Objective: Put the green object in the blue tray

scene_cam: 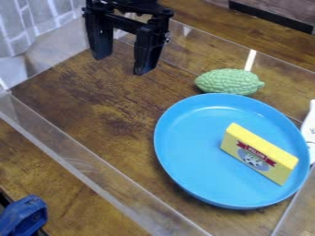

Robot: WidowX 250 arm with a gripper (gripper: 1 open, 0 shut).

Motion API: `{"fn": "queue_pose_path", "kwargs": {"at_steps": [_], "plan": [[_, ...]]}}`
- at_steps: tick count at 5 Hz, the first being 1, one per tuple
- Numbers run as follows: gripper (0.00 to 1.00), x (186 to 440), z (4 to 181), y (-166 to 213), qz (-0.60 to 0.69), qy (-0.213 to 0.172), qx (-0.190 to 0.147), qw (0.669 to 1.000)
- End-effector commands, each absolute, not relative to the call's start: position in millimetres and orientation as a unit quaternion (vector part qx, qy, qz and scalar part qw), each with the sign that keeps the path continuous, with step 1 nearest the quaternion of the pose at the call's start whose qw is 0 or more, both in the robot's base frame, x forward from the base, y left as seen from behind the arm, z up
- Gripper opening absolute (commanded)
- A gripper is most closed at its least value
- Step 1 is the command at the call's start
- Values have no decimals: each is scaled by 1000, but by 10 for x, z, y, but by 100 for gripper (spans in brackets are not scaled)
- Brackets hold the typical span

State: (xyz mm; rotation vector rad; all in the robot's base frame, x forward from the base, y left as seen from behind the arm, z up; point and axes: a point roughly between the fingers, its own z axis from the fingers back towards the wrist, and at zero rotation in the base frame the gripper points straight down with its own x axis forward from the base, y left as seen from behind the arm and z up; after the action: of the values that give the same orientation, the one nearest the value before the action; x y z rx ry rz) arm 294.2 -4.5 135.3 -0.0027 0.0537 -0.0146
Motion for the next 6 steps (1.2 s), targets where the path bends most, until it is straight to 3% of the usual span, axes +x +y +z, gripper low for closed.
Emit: {"fn": "queue_pose_path", "kwargs": {"at_steps": [1, 6], "plan": [[100, 2967, 1293, -67, -28, 35, 0, 999], [100, 3358, 1022, -278, -192, 49, 8, 980]]}}
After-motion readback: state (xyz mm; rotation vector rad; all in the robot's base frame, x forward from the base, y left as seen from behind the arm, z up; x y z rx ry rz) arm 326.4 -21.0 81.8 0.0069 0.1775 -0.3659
